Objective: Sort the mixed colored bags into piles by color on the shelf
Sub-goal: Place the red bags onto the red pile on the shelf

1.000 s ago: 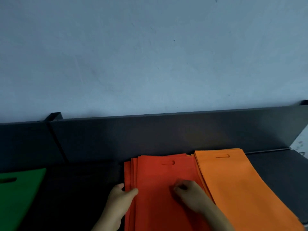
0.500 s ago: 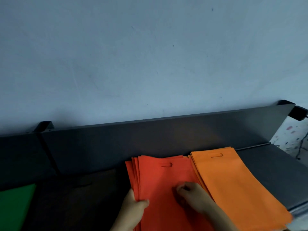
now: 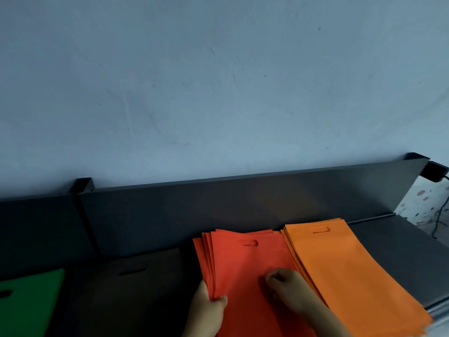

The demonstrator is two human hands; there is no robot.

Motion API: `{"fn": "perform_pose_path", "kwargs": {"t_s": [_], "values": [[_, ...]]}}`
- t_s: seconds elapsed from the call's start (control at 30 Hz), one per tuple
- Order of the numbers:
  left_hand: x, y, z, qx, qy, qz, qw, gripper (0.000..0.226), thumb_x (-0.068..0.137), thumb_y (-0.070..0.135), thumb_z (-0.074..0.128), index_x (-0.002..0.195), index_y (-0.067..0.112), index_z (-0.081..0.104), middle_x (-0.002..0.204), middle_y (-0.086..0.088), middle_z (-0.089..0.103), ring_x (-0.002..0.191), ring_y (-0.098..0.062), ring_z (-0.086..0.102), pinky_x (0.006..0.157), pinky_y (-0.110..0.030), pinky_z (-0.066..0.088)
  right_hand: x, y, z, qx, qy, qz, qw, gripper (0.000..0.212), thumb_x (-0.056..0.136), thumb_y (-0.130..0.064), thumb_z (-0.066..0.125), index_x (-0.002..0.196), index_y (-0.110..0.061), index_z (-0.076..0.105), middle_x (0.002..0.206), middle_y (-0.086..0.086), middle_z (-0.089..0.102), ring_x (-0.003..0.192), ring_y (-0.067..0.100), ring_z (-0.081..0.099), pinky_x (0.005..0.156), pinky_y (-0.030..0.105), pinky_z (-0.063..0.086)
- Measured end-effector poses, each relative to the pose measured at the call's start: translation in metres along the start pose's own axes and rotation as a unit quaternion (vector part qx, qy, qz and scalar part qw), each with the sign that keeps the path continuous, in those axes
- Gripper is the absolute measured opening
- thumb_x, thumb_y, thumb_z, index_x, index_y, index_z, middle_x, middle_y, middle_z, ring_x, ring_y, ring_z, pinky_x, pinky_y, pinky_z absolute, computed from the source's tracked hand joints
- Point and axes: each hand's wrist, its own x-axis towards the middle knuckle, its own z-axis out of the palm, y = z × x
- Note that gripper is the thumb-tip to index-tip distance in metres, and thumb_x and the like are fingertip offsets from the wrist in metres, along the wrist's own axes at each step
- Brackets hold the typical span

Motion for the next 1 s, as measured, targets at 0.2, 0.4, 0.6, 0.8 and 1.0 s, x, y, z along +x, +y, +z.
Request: {"fn": "perform_pose_path", "kwargs": {"t_s": [0.2, 0.4, 0.6, 0.8, 1.0], "values": [[0.001, 0.007, -0.012, -0.026, 0.015, -0.006, 1.000, 0.050, 0.085, -0.009, 0.070, 0.124, 0.022, 0.066, 0.101, 0.001, 0.074, 0.094, -0.010, 0.065, 0.071, -0.017, 0.041, 0.003, 0.013, -0.002, -0.022, 0.126, -0.047, 0.991, 0.029, 0.087, -0.030, 0.083, 0.112, -0.020, 0.071, 0.102, -0.002, 0.069, 0.097, 0.020, 0.070, 0.093, 0.038, 0.056], [-0.002, 0.013, -0.047, -0.033, 0.031, 0.002, 0.999, 0.055, 0.079, -0.007, 0.079, 0.110, 0.037, 0.067, 0.102, 0.002, 0.079, 0.105, -0.020, 0.069, 0.102, -0.039, 0.046, 0.012, 0.008, -0.033, 0.067, 0.090, 0.000, 0.994, 0.089, 0.085, -0.050, 0.083, 0.154, -0.006, 0.046, 0.133, 0.011, 0.063, 0.118, 0.023, 0.060, 0.101, 0.033, 0.045], [0.000, 0.013, -0.059, 0.013, 0.070, -0.016, 0.997, 0.067, 0.076, -0.008, 0.080, 0.133, 0.022, 0.063, 0.104, 0.002, 0.074, 0.101, -0.017, 0.066, 0.103, -0.036, 0.041, 0.015, 0.000, -0.029, 0.125, -0.012, 0.010, 0.992, 0.073, 0.090, -0.041, 0.081, 0.146, -0.007, 0.049, 0.133, 0.002, 0.069, 0.114, 0.012, 0.063, 0.096, 0.017, 0.048], [-0.002, 0.005, -0.031, -0.002, 0.066, -0.022, 0.998, 0.100, 0.052, 0.017, 0.080, 0.148, 0.021, 0.052, 0.117, 0.001, 0.069, 0.106, -0.018, 0.065, 0.100, -0.034, 0.044, 0.027, 0.002, -0.025, 0.177, -0.046, 0.026, 0.983, 0.089, 0.087, -0.039, 0.084, 0.157, -0.004, 0.042, 0.142, 0.005, 0.067, 0.129, 0.019, 0.062, 0.104, 0.026, 0.044], [-0.002, 0.008, -0.008, -0.036, 0.047, -0.024, 0.998, 0.095, 0.047, 0.010, 0.081, 0.137, 0.018, 0.051, 0.109, -0.003, 0.071, 0.096, -0.016, 0.067, 0.074, -0.024, 0.048, 0.035, 0.013, -0.031, 0.187, -0.079, 0.027, 0.979, 0.096, 0.077, -0.048, 0.085, 0.154, -0.004, 0.048, 0.132, 0.004, 0.069, 0.116, 0.017, 0.066, 0.103, 0.032, 0.051]]}}
